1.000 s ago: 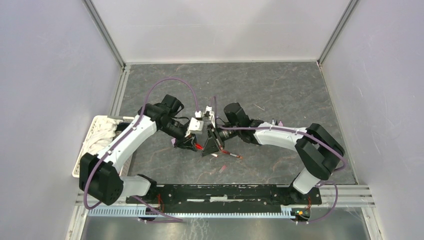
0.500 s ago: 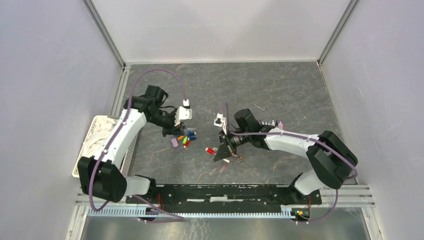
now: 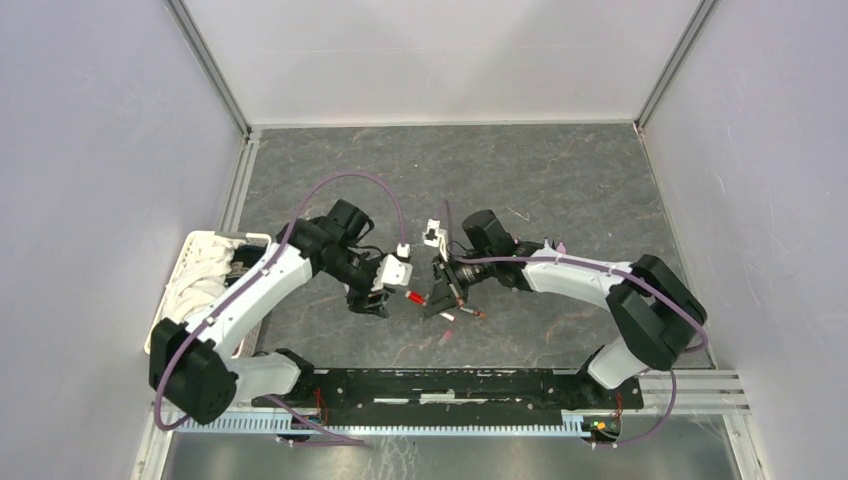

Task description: Open the pen caps

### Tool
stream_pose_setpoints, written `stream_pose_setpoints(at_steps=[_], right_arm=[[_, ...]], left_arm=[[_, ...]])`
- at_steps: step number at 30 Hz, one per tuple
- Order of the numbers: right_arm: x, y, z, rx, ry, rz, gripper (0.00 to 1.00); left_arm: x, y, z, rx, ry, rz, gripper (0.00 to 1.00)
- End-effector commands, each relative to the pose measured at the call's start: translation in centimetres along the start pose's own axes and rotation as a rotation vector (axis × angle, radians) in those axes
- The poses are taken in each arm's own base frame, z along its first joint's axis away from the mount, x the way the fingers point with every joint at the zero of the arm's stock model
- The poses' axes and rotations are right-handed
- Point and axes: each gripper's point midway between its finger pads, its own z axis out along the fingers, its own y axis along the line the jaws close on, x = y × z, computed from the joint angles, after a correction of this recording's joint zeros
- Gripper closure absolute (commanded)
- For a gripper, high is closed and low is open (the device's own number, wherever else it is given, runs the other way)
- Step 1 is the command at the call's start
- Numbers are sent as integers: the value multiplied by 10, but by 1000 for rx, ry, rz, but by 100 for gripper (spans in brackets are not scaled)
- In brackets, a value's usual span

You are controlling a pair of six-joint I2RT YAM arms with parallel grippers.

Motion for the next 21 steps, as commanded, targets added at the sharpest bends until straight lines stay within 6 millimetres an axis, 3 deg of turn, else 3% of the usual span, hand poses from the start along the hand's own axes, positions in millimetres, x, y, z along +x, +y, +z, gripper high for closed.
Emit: stream_pose_setpoints(at_steps=[1,3,10,13,17,19,21], right_arm=[[-30,26,15,-137,-7,-37,100],[-33,30,22,-163,16,-31,100],[-43,33,36,-203,53,-24,100],[-45,29,39,-191,65,-19,100],[-44,28,39,-191,69,-18,100],[-39,25,38,-183,87,-10,100],[-35,21,36,-167,100,-8,100]], left_arm=[[-24,6,6,-75,-45,51,36],[-25,6,8,-68,-40,63,28],[-23,5,20,-43,-11,82,29],[-19,2,22,-29,7,82,41],[-2,6,22,-45,89,85,70],[6,9,20,-61,130,95,79],[15,13,17,-84,182,106,81]])
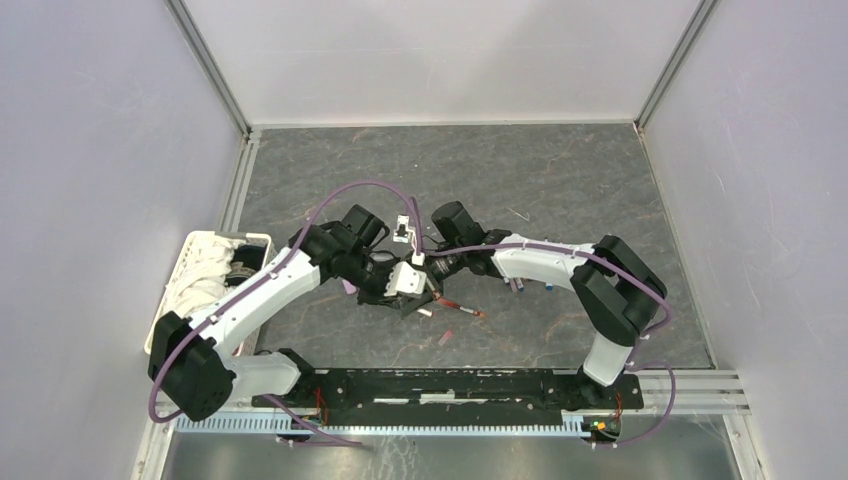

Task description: Open the pen caps

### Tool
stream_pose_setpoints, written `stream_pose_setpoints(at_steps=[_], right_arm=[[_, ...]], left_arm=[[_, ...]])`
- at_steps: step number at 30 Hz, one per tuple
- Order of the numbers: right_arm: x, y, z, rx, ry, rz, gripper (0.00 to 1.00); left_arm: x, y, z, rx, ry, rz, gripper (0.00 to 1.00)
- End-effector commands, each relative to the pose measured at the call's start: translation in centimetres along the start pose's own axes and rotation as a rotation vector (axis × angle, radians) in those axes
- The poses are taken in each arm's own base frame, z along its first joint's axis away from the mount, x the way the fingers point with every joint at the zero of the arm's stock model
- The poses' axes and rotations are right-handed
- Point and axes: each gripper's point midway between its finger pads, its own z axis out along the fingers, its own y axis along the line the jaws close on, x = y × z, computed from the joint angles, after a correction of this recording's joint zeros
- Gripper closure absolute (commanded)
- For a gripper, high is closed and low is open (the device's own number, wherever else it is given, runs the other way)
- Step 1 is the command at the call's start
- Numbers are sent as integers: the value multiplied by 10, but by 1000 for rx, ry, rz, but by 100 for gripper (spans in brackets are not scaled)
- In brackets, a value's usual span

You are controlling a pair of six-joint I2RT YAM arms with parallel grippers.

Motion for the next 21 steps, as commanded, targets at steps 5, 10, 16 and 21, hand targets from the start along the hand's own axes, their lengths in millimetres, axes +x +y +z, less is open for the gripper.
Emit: stream_pose_setpoints(at_steps=[5,10,16,21], right_arm=[[10,-1,-9,19,52,-2,100],[27,-10,-18,71,82,14,100],[58,-22,-31,164,118,33,100],[80,-29,-38,212,116,47,100]], left_arm=[[35,12,-10,-57,193,37,82],[55,18,-17,-76,309,35,98],[65,35,-42,-107,335,-2,98],[68,49,-64,-144,296,-35,98]])
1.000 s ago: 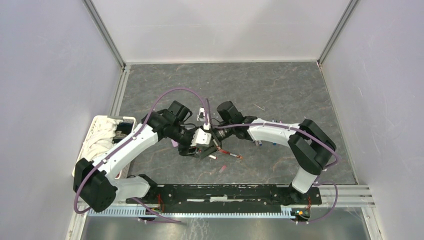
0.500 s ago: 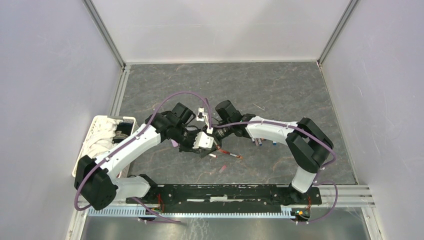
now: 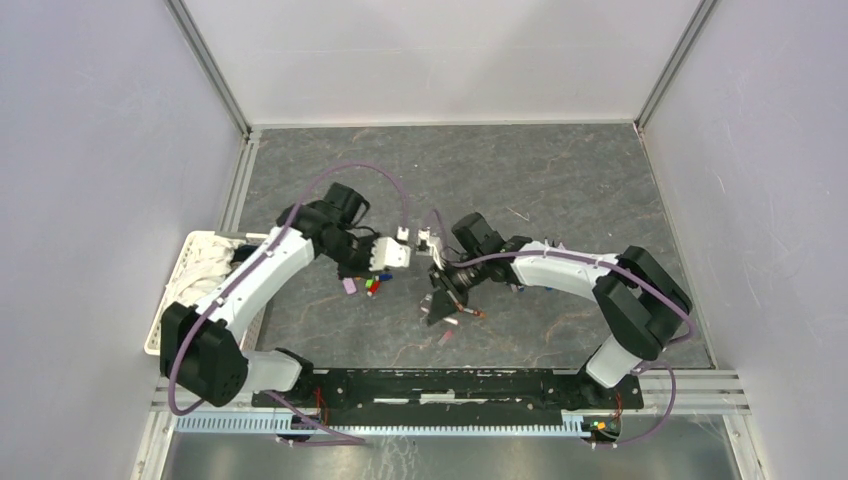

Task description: Open the pen caps

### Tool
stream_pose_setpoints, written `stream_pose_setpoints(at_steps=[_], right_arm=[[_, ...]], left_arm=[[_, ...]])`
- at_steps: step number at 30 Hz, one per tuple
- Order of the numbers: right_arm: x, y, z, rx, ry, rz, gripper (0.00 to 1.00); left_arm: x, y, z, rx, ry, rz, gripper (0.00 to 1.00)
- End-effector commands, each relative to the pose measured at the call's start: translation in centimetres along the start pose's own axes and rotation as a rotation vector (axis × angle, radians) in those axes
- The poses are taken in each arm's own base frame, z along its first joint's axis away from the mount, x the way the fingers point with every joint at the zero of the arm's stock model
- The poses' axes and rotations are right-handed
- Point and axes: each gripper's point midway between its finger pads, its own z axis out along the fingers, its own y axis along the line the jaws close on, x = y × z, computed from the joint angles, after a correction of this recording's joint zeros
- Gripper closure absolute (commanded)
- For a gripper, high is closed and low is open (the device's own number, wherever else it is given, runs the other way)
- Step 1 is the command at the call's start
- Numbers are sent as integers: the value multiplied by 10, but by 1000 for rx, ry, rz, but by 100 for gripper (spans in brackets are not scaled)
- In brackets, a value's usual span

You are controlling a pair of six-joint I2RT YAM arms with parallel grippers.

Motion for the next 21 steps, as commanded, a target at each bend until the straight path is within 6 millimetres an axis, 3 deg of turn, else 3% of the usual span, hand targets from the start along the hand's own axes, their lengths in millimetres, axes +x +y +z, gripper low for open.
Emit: stream_pose_setpoints(at_steps=[1,4,7,13,17,21], right_arm=[[50,-3,-11,48,95,109,100],[53,-4,-13,68,57,99,100],[39,-17,-23,149,0,83,100],[8,-85,-74,570,-152,128,100],[-1,-118,-114,866,-220,130,100],[-4,-137,-133,1013,-270,137,99]], left_arm=[[29,14,-31,-42,97,-18,98],[27,12,-30,-36,67,-34,98],[13,9,-19,-31,-32,-68,98],[-3,17,25,-78,-132,-199,92],[18,30,52,-148,-73,-214,86],[38,38,69,-172,-11,-248,82]])
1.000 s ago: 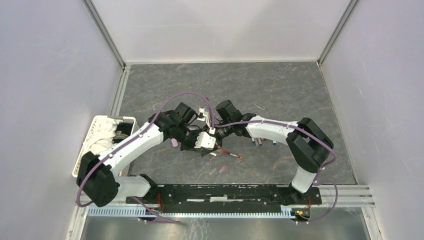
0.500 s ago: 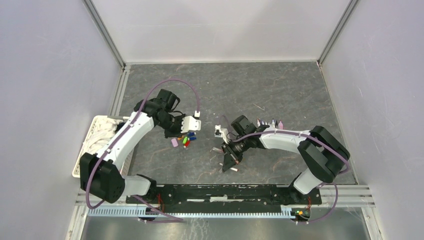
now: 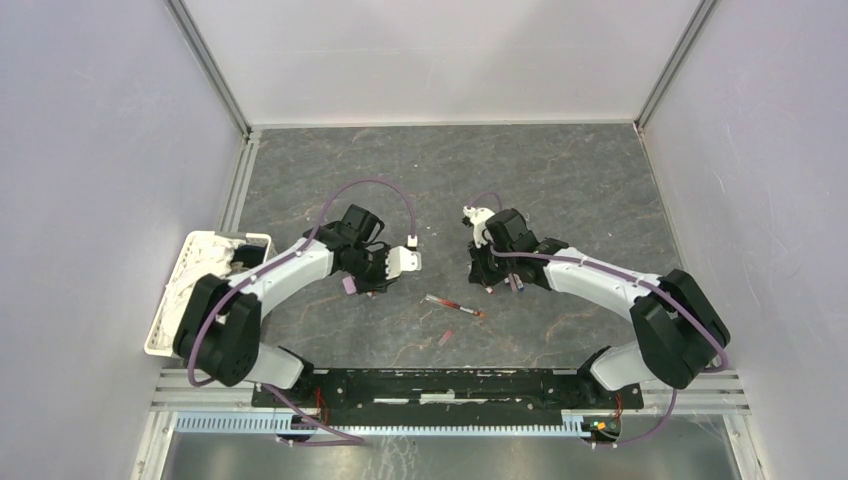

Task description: Open the pen caps

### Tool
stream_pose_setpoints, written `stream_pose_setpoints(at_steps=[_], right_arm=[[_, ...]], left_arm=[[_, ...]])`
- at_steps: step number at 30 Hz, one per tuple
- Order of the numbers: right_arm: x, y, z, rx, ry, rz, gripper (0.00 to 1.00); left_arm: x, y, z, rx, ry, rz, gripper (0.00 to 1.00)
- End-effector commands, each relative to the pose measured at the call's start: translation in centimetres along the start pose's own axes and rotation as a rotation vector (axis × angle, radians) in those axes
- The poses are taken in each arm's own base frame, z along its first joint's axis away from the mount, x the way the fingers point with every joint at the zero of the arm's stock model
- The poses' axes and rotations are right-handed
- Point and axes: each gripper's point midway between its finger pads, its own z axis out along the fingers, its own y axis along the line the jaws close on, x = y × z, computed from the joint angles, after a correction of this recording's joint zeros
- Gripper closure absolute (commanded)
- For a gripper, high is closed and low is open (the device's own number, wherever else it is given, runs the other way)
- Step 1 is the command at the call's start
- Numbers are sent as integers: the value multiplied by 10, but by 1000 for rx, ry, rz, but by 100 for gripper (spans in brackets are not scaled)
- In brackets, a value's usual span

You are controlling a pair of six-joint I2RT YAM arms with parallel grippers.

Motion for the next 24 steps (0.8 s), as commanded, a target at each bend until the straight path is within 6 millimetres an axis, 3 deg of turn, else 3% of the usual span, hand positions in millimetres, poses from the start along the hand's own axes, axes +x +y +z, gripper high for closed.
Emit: stream_pose_setpoints(at_steps=[1,11,18,24], right_arm=[[-37,-44,-7,274,-154,18,97],[-32,-75,18,407,-139,12,94],[-21,-85,24,445,-118,-9,81],[-8,-93,25,481,-84,-10,71]], left_arm=[[3,35,16,-138,1,-50,80],[-1,41,16,-163,-10,-61,63],[-7,40,6,-169,-18,-44,60],[-26,48,-16,-202,-48,-42,56]])
